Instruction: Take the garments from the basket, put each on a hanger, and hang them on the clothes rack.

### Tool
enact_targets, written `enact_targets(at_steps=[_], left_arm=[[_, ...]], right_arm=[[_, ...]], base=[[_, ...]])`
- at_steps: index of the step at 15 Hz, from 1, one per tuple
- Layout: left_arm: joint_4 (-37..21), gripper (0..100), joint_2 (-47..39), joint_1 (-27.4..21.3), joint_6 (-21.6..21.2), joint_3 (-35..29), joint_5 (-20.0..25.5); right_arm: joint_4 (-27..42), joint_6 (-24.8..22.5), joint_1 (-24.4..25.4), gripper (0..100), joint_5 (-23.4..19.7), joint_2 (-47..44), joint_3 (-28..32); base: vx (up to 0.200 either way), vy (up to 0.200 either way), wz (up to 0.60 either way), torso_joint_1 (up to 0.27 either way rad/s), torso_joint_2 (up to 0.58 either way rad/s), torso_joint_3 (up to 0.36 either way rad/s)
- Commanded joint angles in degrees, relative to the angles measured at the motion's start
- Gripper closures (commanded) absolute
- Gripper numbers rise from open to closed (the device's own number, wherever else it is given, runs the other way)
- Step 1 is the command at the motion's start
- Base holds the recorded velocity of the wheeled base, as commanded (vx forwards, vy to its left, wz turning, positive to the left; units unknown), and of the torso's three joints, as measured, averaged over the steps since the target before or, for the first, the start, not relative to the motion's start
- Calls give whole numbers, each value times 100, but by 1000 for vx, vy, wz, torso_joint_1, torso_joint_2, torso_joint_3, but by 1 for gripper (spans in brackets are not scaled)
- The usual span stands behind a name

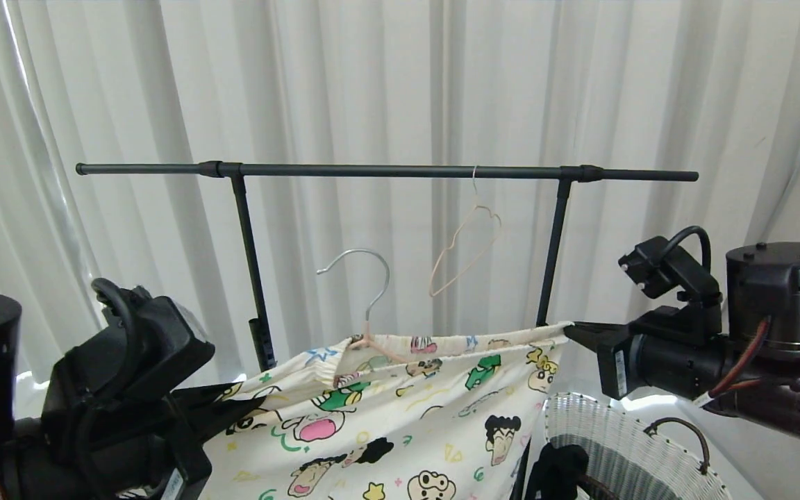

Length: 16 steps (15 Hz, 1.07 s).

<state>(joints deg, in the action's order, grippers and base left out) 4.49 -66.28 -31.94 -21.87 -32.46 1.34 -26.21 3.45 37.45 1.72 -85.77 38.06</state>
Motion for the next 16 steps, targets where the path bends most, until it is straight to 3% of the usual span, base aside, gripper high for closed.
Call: enact_targets(at_steps=[1, 2, 3, 6, 12, 14, 16], left_arm=[[8, 100, -263, -5, 7, -32, -29], [88, 100, -263, -14, 139, -32, -29], [193, 100, -263, -40, 306, -32, -29], [509, 100, -245, -190, 728, -14, -20], [791, 100, -192, -621, 746, 144, -11], [1327, 100, -219, -744, 790, 214, 156], [1371, 100, -183, -744, 790, 214, 384]], right_arm=[[433, -231, -10, 100, -242, 430, 237], [687, -266, 8, 100, -269, 500, 334], [810, -275, 17, 0, -277, 544, 369], [837, -530, -1, 0, -453, 650, 360], [863, -1400, -10, 0, -1007, 632, 386], [1092, -1830, 17, 0, -1394, 632, 492], [1575, -2235, 87, 0, -1789, 606, 800]], base=[[0, 0, 0, 0, 0, 0], [0, 0, 0, 0, 0, 0], [0, 0, 0, 0, 0, 0], [0, 0, 0, 0, 0, 0], [0, 0, 0, 0, 0, 0], [0, 0, 0, 0, 0, 0], [0, 0, 0, 0, 0, 0]])
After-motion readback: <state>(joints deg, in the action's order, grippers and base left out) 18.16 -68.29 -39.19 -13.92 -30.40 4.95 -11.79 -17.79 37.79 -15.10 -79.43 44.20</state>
